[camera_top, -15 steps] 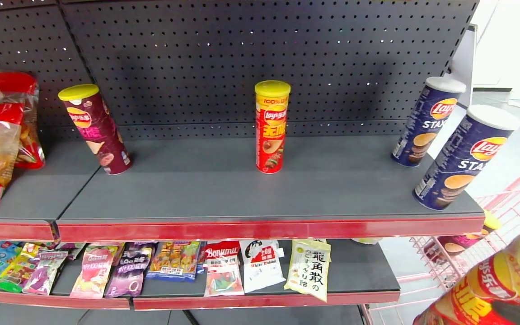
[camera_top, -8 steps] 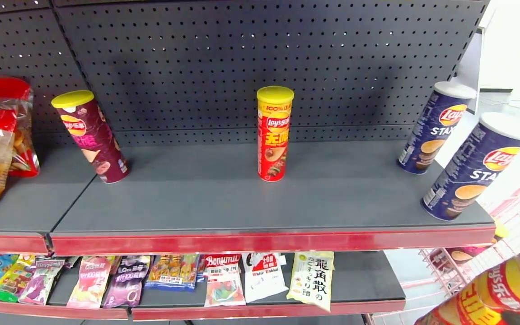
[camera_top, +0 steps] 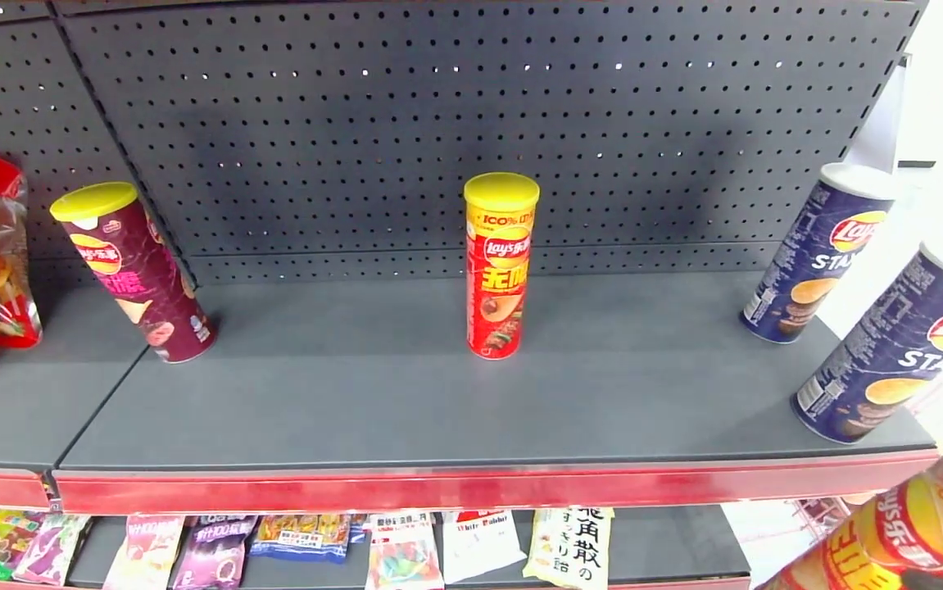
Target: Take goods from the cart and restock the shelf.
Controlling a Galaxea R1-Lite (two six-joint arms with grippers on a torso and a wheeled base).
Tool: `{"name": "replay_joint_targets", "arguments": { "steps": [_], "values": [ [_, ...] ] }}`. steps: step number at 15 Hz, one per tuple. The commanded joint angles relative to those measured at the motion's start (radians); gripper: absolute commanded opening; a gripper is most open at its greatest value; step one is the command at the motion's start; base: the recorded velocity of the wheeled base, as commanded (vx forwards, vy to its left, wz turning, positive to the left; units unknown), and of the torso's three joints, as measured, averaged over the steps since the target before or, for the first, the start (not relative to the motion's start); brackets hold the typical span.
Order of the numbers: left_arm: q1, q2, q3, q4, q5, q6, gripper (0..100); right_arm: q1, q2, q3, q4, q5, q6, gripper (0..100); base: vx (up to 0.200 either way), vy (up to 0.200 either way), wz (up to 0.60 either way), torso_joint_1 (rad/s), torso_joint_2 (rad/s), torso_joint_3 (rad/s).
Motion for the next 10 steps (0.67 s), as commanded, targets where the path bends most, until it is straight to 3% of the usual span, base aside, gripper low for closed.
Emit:
{"name": "replay_joint_targets", "arguments": {
  "steps": [1, 3, 4, 5, 6, 7, 8, 9, 10],
  "values": [
    [-0.002, 0.012, -0.001, 0.002, -0.002, 0.005, 100, 0.001, 0.033, 0.006, -0.002, 0.000, -0.004, 0, 0.000, 0.000, 0.00, 0.000, 0.00, 0.000],
    [-0.022, 0.055, -0.001, 0.000, -0.028, 0.008, 100, 0.015, 0.043, 0.001, -0.003, 0.002, -0.003, 0, 0.000, 0.000, 0.00, 0.000, 0.00, 0.000],
    [-0.023, 0.056, -0.001, -0.001, -0.053, 0.025, 100, 0.029, 0.041, -0.006, -0.003, 0.000, -0.001, 0, 0.000, 0.000, 0.00, 0.000, 0.00, 0.000],
    [-0.033, 0.090, -0.064, -0.001, -0.191, 0.048, 100, 0.038, 0.046, -0.028, -0.002, -0.006, 0.000, 0, 0.000, 0.000, 0.00, 0.000, 0.00, 0.000],
    [-0.036, 0.322, -0.268, 0.000, -0.260, 0.007, 100, 0.038, 0.047, -0.036, -0.002, -0.007, 0.000, 0, 0.000, 0.000, 0.00, 0.000, 0.00, 0.000],
    [-0.042, 0.492, -0.435, -0.006, -0.277, -0.047, 100, 0.038, 0.050, -0.037, -0.002, -0.009, 0.000, 0, 0.000, 0.000, 0.00, 0.000, 0.00, 0.000],
    [-0.072, 0.624, -0.544, -0.004, -0.335, -0.025, 100, 0.038, 0.055, -0.040, -0.002, -0.009, 0.000, 0, 0.000, 0.000, 0.00, 0.000, 0.00, 0.000],
    [-0.129, 0.753, -0.613, -0.006, -0.438, 0.004, 100, 0.036, 0.067, -0.049, -0.002, -0.009, 0.000, 0, 0.000, 0.000, 0.00, 0.000, 0.00, 0.000],
    [-0.181, 0.879, -0.683, -0.007, -0.540, 0.013, 100, 0.036, 0.081, -0.057, -0.002, -0.009, 0.002, 0, 0.000, 0.000, 0.00, 0.000, 0.00, 0.000]
  ]
}}
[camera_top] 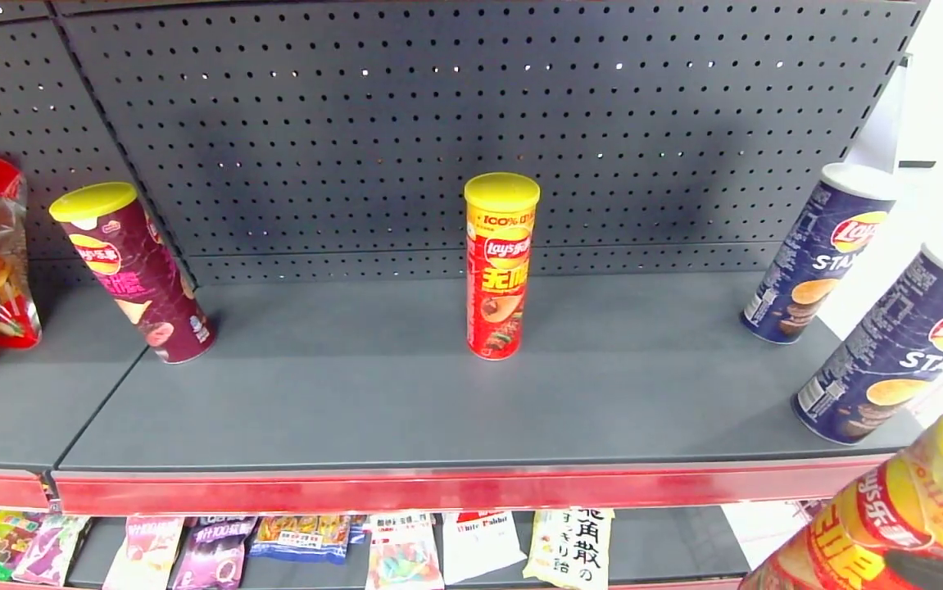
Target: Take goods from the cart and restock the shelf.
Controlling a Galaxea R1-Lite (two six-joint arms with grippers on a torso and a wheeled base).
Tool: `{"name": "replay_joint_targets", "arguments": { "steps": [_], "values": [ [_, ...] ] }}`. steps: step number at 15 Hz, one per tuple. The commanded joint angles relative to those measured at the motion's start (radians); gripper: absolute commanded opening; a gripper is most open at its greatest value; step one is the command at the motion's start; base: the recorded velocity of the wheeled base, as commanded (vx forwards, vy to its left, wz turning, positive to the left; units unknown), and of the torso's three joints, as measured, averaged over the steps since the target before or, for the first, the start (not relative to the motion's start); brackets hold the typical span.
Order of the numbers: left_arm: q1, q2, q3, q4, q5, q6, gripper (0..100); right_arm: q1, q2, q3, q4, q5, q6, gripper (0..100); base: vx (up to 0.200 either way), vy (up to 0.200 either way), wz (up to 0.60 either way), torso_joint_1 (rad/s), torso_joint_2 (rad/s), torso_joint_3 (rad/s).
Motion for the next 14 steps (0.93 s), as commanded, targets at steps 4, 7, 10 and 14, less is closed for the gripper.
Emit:
{"name": "replay_joint_targets", "arguments": {
  "steps": [4, 7, 10, 14],
  "values": [
    [-0.223, 1.024, -0.573, -0.127, -0.332, 0.107, 100, -0.002, 0.047, -0.066, 0.000, 0.000, 0.001, 0, 0.000, 0.000, 0.00, 0.000, 0.00, 0.000],
    [-0.291, 1.225, -0.696, -0.165, -0.346, 0.143, 100, -0.007, 0.051, -0.072, 0.000, -0.002, 0.002, 0, 0.000, 0.000, 0.00, 0.000, 0.00, 0.000],
    [-0.315, 1.360, -0.807, -0.168, -0.383, 0.152, 100, -0.013, 0.050, -0.077, 0.000, -0.002, 0.019, 0, 0.000, 0.000, 0.00, 0.000, 0.00, 0.000],
    [-0.343, 1.533, -0.998, -0.168, -0.387, 0.181, 100, -0.014, 0.044, -0.079, 0.001, -0.005, 0.027, 0, 0.000, 0.000, 0.00, 0.000, 0.00, 0.000]
  ]
}}
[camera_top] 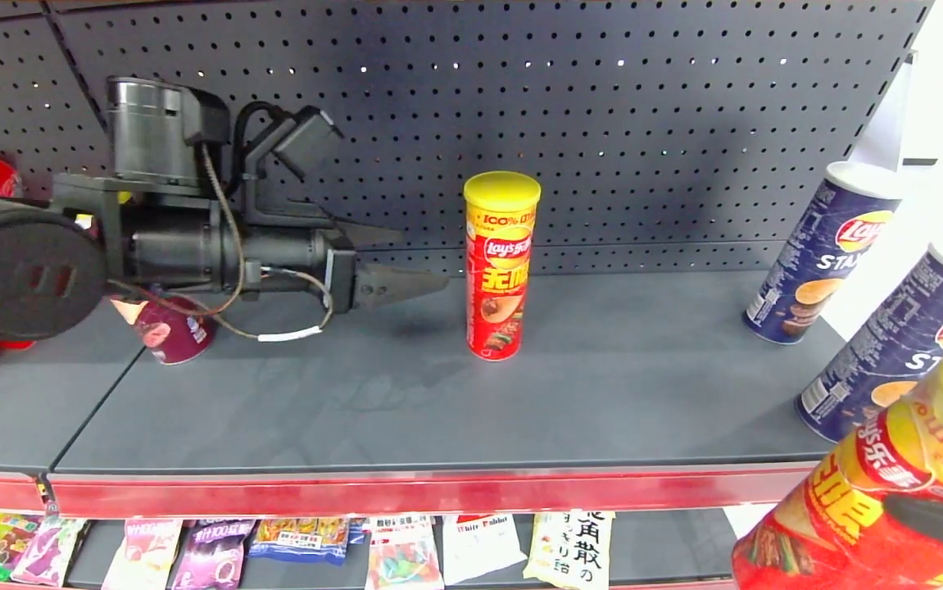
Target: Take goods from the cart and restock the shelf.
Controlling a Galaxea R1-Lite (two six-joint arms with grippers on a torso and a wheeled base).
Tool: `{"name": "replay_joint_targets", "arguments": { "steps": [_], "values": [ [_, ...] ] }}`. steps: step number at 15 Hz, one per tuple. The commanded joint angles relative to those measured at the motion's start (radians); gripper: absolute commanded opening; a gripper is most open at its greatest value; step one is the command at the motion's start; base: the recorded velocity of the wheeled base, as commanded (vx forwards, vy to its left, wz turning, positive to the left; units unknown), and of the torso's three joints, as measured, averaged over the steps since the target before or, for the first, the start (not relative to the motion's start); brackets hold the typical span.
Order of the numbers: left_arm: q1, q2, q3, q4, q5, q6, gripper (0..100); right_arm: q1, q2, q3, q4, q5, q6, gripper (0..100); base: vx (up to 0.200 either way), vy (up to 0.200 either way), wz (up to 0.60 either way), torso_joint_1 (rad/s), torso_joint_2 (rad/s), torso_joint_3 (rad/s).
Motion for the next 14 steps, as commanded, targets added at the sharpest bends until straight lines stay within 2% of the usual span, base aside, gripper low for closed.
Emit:
{"name": "replay_joint_targets", "arguments": {
  "steps": [1, 2, 3, 4, 5, 14],
  "values": [
    [-0.031, 0.151, -0.115, -0.001, -0.004, 0.005, 100, 0.001, -0.003, -0.002, 0.001, -0.001, 0.000, 0, 0.000, 0.000, 0.00, 0.000, 0.00, 0.000],
    [-0.045, 0.182, -0.159, -0.001, -0.006, 0.005, 100, 0.001, -0.005, 0.000, 0.001, -0.009, 0.000, 0, 0.000, 0.000, 0.00, 0.000, 0.00, 0.000],
    [-0.046, 0.185, -0.165, -0.001, -0.006, 0.005, 100, 0.001, -0.005, 0.000, 0.001, -0.010, 0.000, 0, 0.000, 0.000, 0.00, 0.000, 0.00, 0.000],
    [-0.065, 0.228, -0.233, -0.001, -0.006, 0.004, 100, 0.001, -0.006, 0.000, 0.001, -0.019, 0.000, 0, 0.000, 0.000, 0.00, 0.000, 0.00, 0.000],
    [-0.065, 0.252, -0.260, -0.001, -0.006, 0.004, 100, 0.001, -0.006, -0.002, 0.001, -0.021, 0.000, 0, 0.000, 0.000, 0.00, 0.000, 0.00, 0.000],
    [-0.092, 0.360, -0.398, 0.002, -0.004, -0.009, 100, -0.001, -0.005, 0.001, 0.001, -0.021, 0.004, 0, 0.000, 0.000, 0.00, 0.000, 0.00, 0.000]
  ]
}}
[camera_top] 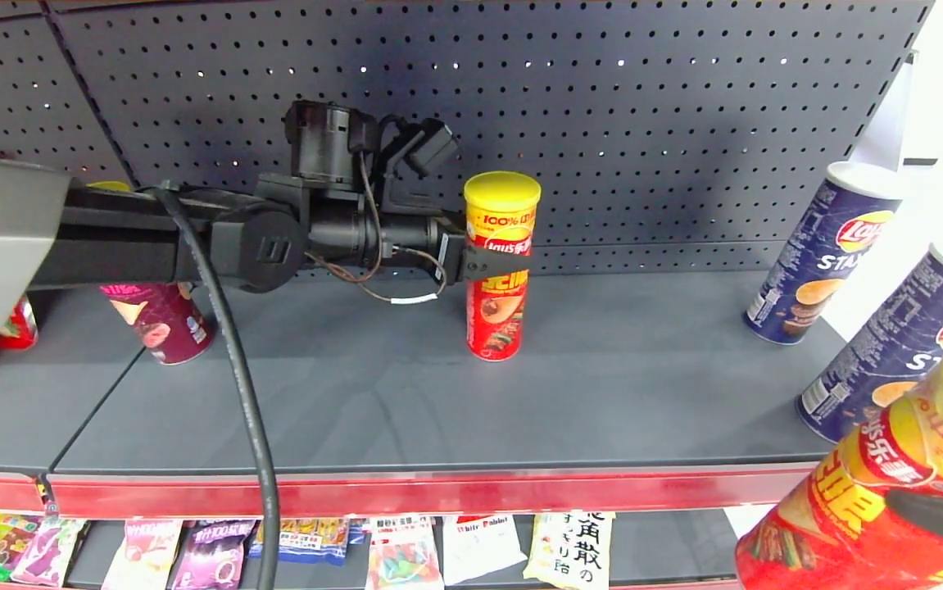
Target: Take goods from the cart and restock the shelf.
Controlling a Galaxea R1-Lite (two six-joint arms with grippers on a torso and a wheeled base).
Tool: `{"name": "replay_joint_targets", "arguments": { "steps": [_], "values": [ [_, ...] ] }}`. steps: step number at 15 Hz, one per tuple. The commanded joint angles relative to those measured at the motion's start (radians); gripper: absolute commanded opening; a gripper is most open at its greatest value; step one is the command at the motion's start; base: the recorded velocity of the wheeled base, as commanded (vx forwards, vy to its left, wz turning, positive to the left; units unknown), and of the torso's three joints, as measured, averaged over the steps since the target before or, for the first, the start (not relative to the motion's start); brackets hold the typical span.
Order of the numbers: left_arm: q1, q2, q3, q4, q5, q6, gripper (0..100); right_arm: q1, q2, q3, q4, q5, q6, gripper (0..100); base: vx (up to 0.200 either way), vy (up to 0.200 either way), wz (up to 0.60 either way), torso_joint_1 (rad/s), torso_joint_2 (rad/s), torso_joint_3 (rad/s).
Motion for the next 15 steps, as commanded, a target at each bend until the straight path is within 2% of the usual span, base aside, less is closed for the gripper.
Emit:
{"name": "replay_joint_targets", "arguments": {
  "steps": [1, 2, 9, 11, 13, 14, 15],
  "values": [
    [-0.002, 0.026, -0.017, 0.000, 0.000, -0.001, 100, -0.001, -0.001, 0.003, 0.000, 0.000, -0.001, 0, 0.000, 0.000, 0.00, 0.000, 0.00, 0.000],
    [-0.002, 0.030, -0.018, 0.000, 0.000, -0.001, 0, 0.001, -0.001, 0.003, 0.000, 0.000, 0.000, 0, 0.000, 0.000, 0.00, 0.000, 0.00, 0.000],
    [-0.012, -0.010, 0.012, 0.003, -0.003, -0.001, 0, -0.001, -0.001, 0.009, 0.000, 0.000, 0.000, 0, 0.000, 0.000, 0.00, 0.000, 0.00, 0.000],
    [-0.012, -0.080, 0.078, 0.006, -0.057, -0.001, 0, -0.001, -0.003, 0.008, 0.000, 0.000, 0.000, 0, 0.000, 0.000, 0.00, 0.000, 0.00, 0.000],
    [-0.017, -0.142, 0.153, 0.004, -0.078, 0.001, 0, -0.001, -0.003, 0.005, 0.000, 0.000, 0.000, 0, 0.000, 0.000, 0.00, 0.000, 0.00, 0.000],
    [-0.026, -0.186, 0.233, 0.000, -0.103, 0.011, 0, -0.001, -0.003, 0.001, 0.000, 0.000, 0.000, 0, 0.000, 0.000, 0.00, 0.000, 0.00, 0.000],
    [-0.029, -0.202, 0.264, -0.002, -0.114, 0.028, 0, 0.001, -0.003, 0.000, 0.000, 0.002, 0.000, 0, 0.000, 0.000, 0.00, 0.000, 0.00, 0.000]
  ]
}}
